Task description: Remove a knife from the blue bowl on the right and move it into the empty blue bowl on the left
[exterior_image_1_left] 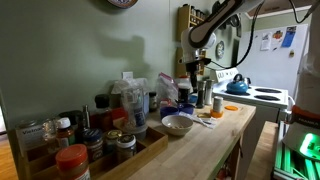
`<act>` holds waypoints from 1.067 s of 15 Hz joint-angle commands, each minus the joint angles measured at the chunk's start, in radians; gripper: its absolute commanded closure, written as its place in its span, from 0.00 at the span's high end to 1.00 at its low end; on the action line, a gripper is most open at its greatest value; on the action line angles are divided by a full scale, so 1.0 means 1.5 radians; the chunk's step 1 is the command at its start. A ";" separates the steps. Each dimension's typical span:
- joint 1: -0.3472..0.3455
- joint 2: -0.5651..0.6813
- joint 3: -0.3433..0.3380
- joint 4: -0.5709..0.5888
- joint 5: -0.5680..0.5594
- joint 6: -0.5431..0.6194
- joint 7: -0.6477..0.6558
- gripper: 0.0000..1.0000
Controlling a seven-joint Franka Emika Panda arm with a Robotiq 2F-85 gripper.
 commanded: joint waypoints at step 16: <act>0.056 0.111 0.060 0.111 -0.021 0.004 -0.139 0.03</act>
